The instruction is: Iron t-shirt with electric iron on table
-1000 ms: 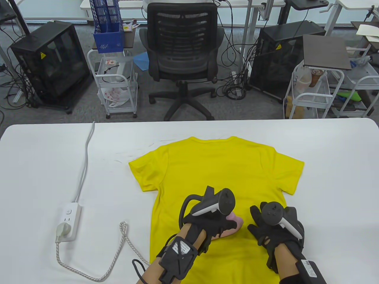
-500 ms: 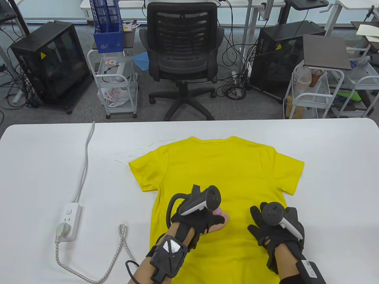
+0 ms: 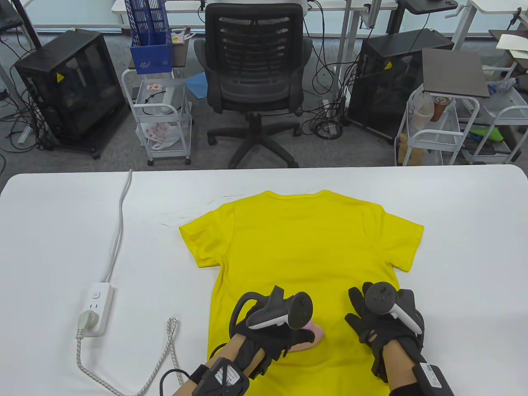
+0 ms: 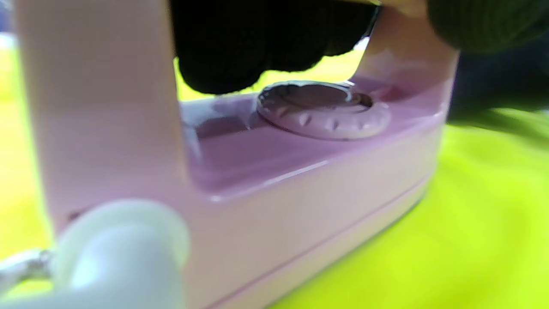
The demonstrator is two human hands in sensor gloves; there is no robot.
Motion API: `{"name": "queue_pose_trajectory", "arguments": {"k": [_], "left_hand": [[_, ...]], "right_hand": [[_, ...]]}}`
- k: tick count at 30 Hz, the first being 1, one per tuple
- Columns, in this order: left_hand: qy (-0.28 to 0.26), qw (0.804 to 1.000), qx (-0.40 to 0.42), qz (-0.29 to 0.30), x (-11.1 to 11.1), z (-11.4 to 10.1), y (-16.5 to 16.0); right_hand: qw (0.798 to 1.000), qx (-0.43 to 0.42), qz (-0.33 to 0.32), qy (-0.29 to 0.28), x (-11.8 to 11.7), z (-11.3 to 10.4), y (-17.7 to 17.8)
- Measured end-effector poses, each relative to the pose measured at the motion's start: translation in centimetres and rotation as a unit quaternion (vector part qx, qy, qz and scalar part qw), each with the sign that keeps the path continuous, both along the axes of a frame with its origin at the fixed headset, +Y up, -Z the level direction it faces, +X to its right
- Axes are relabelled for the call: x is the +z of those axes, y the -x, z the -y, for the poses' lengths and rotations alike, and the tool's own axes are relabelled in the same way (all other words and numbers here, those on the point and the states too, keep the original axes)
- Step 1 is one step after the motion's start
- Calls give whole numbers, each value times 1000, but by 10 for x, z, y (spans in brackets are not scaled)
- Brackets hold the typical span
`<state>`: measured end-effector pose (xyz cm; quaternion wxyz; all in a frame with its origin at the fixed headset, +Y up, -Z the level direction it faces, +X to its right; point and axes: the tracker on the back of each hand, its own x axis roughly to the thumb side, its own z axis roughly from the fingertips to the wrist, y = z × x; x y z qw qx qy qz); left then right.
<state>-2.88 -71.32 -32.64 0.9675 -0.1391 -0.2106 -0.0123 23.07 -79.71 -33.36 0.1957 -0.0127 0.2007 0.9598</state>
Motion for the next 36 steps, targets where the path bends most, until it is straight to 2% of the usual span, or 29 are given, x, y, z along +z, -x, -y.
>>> {"name": "queue_pose_trajectory", "arguments": {"k": [2, 5, 7, 9, 12, 13, 15, 17, 20, 22, 26, 29, 31, 33, 36], "left_hand": [[0, 998, 3, -62, -18, 0, 11], [12, 992, 16, -124, -37, 1, 26], [28, 989, 36, -140, -43, 2, 32], [15, 990, 25, -137, -40, 2, 30], [41, 996, 46, -62, -31, 3, 22], [55, 997, 52, -8, -21, 3, 14], [51, 996, 44, 52, -6, 3, -1], [46, 994, 36, 97, 11, 3, -17], [65, 985, 23, 157, 31, 3, -36], [49, 983, 14, 178, 39, 2, -43], [-31, 991, -13, 133, 33, -2, -37], [-70, 996, -30, 40, 6, 1, -16], [-61, 998, -26, -20, -11, 2, -1], [-24, 997, 0, -77, -27, 4, 20], [7, 994, 63, -84, -32, 3, 31]], "right_hand": [[1000, 0, 0, 0, 0, 0, 0], [1000, 0, 0, 1, 0, 0, 0], [1000, 0, 0, 1, 0, 0, 0], [1000, 1, 0, 2, 0, 0, 0], [1000, 0, 0, 2, 0, 0, 0], [1000, 1, 0, 2, 0, 0, 0], [1000, 1, -1, 2, 0, 0, 0], [1000, 2, -1, 2, 0, 0, 0], [1000, 1, -1, 3, 0, 0, 0], [1000, 2, -1, 3, 0, 0, 0], [1000, 3, -1, 3, 0, 1, 1], [1000, 3, -1, 4, 0, 1, 1], [1000, 3, -1, 4, 0, 1, 1], [1000, 2, -1, 4, 0, 1, 0], [1000, 1, -2, 4, 0, 1, 0]]}}
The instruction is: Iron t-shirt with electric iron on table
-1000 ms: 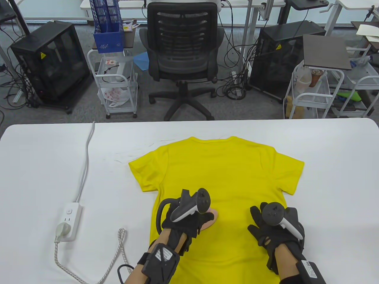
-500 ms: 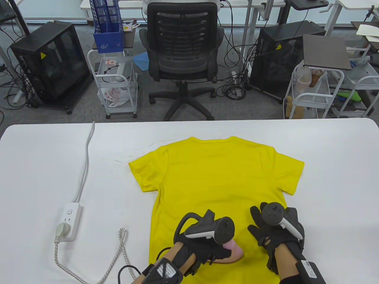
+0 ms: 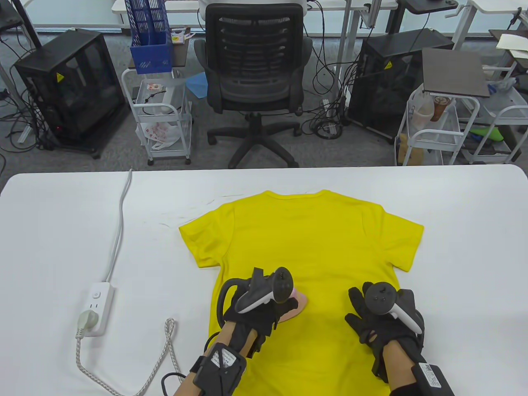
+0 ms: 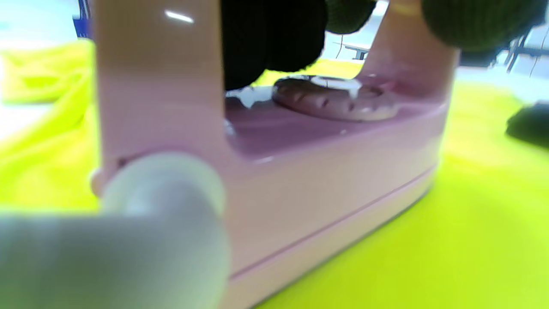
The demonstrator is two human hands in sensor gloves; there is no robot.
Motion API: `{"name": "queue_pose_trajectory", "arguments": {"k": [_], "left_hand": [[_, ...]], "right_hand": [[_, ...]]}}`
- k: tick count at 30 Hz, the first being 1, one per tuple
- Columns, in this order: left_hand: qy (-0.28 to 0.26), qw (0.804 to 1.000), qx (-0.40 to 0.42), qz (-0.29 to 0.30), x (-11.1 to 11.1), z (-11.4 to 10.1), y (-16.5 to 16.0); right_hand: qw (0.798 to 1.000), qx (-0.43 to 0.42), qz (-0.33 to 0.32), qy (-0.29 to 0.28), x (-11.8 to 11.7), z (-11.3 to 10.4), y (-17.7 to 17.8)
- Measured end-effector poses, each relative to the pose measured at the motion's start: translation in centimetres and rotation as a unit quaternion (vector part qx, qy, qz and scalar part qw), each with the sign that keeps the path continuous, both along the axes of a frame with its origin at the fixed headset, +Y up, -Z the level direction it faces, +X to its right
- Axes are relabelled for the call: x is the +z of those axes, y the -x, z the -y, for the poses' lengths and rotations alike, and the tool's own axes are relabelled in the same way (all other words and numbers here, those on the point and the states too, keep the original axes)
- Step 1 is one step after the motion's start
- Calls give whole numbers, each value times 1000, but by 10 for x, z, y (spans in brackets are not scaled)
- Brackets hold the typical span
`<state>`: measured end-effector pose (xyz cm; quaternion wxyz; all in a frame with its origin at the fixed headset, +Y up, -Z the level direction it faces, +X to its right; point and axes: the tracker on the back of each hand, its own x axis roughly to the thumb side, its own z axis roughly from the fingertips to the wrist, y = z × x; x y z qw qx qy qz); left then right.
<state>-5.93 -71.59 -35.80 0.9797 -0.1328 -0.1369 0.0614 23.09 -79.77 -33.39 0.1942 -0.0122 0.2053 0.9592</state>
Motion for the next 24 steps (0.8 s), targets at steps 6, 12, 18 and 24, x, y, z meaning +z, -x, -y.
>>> {"name": "queue_pose_trajectory", "arguments": {"k": [6, 12, 18, 24], "left_hand": [[36, 987, 33, 154, 30, -1, -39], [50, 952, 25, 300, 75, -2, -85], [-3, 978, 2, 206, 58, -3, -75], [-1, 999, 8, 35, 9, 0, -29]], "right_hand": [[1000, 3, 1, 0, 0, 0, 1], [1000, 3, 1, 0, 1, 0, 1], [1000, 1, 1, 0, 1, 0, 0], [1000, -1, 0, 0, 1, 1, 0]]}}
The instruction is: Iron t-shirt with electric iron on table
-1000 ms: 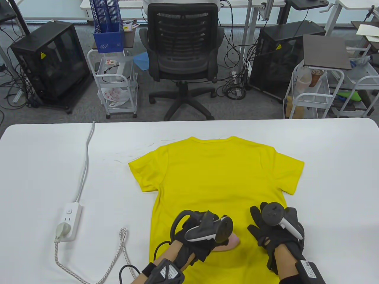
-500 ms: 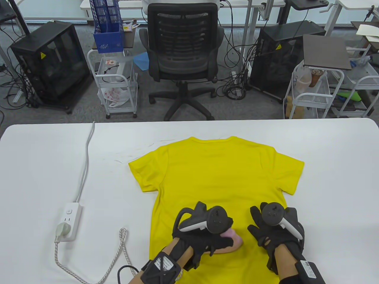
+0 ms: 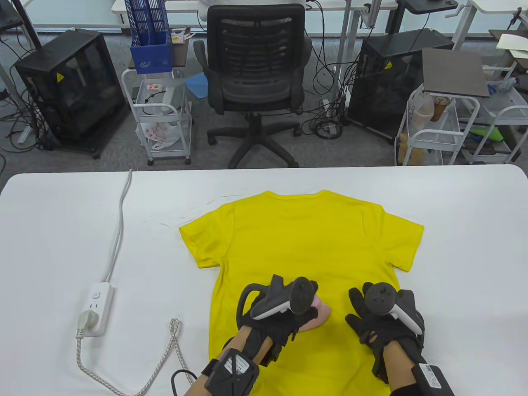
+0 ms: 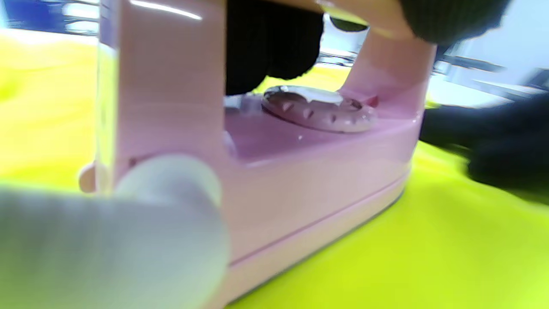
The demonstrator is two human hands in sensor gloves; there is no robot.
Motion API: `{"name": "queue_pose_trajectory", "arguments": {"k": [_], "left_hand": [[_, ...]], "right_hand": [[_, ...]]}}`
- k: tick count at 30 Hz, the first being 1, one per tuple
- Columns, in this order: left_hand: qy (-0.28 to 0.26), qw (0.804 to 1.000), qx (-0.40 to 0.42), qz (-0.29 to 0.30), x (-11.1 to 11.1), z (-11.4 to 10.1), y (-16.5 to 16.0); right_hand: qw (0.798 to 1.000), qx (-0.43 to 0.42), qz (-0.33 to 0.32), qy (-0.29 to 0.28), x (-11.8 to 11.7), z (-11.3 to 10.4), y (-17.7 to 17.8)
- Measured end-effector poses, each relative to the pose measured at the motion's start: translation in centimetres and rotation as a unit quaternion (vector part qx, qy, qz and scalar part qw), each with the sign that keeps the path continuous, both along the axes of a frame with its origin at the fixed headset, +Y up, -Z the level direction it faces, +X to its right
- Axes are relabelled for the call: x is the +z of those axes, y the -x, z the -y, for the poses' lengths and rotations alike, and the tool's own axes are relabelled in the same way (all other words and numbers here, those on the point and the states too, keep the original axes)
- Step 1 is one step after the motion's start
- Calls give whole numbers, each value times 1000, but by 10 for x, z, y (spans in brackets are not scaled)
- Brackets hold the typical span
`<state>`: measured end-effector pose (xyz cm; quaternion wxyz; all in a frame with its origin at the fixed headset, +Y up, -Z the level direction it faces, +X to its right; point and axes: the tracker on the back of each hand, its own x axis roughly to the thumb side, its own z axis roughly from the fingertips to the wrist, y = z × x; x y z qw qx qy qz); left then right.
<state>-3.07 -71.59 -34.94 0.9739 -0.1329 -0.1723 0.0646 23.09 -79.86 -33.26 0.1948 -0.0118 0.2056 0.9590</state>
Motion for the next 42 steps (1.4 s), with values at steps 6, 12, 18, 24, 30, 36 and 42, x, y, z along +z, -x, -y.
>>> {"name": "queue_pose_trajectory", "arguments": {"k": [6, 12, 18, 24, 30, 36, 42], "left_hand": [[47, 997, 56, 11, -6, 1, 18], [68, 985, 53, 151, 31, 1, -21], [75, 955, 34, 285, 72, 1, -55], [32, 976, 26, 212, 59, -2, -48], [-7, 1000, 7, 1, 8, -3, 3], [53, 996, 69, -32, -8, 1, 32], [98, 983, 56, 141, 32, 1, -21]], "right_hand": [[1000, -1, 0, 0, 0, 0, -1], [1000, -3, 1, 2, 0, 1, -1], [1000, -5, 3, 4, 1, 1, -1], [1000, -6, 3, 5, 1, 1, -1], [1000, -8, 3, 4, 1, 2, -2], [1000, -9, 2, 4, 1, 2, -2], [1000, -10, 3, 5, 1, 1, -2]]}}
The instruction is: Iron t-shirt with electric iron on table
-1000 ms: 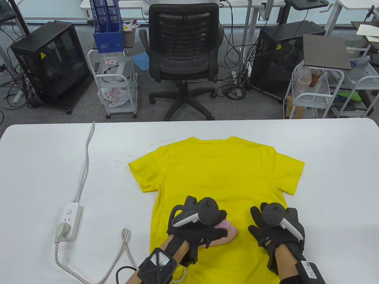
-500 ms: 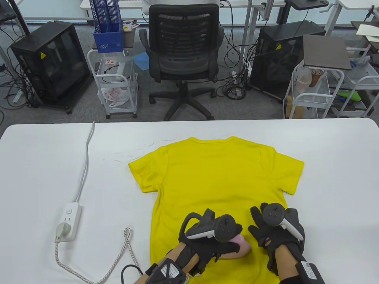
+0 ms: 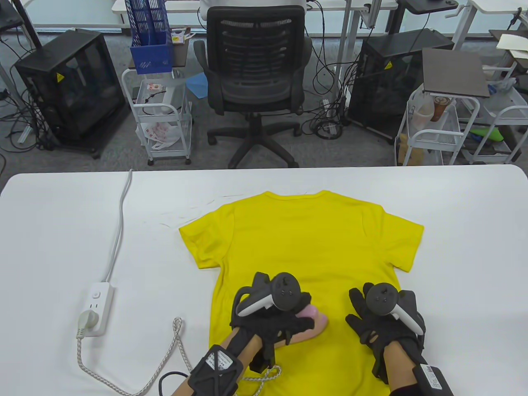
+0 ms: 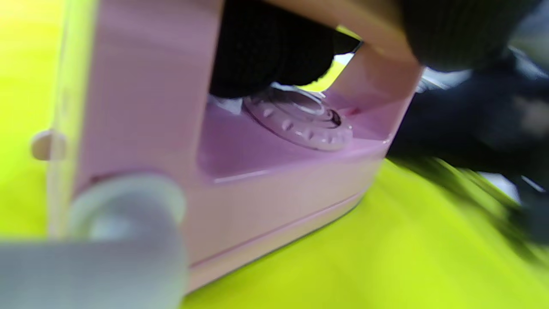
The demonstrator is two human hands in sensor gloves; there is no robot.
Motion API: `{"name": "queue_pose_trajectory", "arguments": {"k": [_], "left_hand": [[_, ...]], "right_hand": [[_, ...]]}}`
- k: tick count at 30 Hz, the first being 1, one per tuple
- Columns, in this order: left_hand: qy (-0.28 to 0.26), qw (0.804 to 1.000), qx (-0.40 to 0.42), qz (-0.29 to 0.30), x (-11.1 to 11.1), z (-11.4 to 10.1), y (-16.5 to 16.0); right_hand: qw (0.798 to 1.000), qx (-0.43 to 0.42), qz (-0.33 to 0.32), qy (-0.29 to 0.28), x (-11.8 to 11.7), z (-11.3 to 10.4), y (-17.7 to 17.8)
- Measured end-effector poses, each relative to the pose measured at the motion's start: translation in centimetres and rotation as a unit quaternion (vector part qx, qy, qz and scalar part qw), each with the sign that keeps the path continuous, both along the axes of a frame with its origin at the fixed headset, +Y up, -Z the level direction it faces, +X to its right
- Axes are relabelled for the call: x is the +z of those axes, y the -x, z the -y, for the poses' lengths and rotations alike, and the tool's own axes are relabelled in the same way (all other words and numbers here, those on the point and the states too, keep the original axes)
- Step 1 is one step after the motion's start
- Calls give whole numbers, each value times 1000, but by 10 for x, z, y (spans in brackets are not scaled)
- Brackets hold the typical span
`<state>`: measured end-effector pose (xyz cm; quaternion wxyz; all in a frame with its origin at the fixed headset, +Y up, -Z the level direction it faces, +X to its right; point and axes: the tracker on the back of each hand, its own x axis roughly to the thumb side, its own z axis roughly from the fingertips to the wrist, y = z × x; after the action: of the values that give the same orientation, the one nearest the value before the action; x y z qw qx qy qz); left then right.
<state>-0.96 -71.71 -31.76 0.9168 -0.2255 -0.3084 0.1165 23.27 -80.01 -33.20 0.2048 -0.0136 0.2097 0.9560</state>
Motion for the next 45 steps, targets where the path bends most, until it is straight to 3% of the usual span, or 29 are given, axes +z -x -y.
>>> {"name": "queue_pose_trajectory", "arguments": {"k": [4, 8, 14, 17, 19, 22, 25, 28, 32, 35, 38, 40, 42, 45], "left_hand": [[-6, 992, -18, 121, 36, -1, -35], [-27, 990, -21, 134, 39, -2, -37], [-90, 993, -51, -60, -2, -3, 3], [-61, 986, -46, -150, -25, 0, 33], [-43, 985, -27, -164, -32, 1, 45], [-29, 990, -13, -139, -27, 1, 43], [-14, 999, -1, -35, -7, 2, 17], [-10, 997, -2, 83, 19, 2, -14], [-41, 990, -13, 133, 39, -1, -31], [-63, 994, -14, 91, 33, -2, -25], [-97, 995, -33, -18, 7, -2, -4], [-98, 989, -45, -105, -12, -2, 15], [-103, 966, -66, -229, -30, -1, 40], [-67, 960, -42, -268, -43, 1, 64]], "right_hand": [[1000, -1, 0, 0, 0, 0, 0], [1000, 0, 0, 0, 0, 0, 0], [1000, -1, -1, 0, 1, 0, -1], [1000, -4, -1, 1, 1, 0, -1], [1000, -5, -1, 1, 1, 0, -1], [1000, -2, -1, 1, 1, 0, -1], [1000, -1, 0, 1, 1, 1, -1], [1000, -1, 0, 1, 1, 1, -1], [1000, -1, 0, 1, 1, 1, -1], [1000, -1, 1, 2, 2, 1, -1], [1000, -1, 0, 2, 2, 1, -1], [1000, -3, 0, 2, 2, 1, -1], [1000, -4, -1, 2, 2, 1, -2], [1000, -4, -3, 2, 2, 1, -3]]}}
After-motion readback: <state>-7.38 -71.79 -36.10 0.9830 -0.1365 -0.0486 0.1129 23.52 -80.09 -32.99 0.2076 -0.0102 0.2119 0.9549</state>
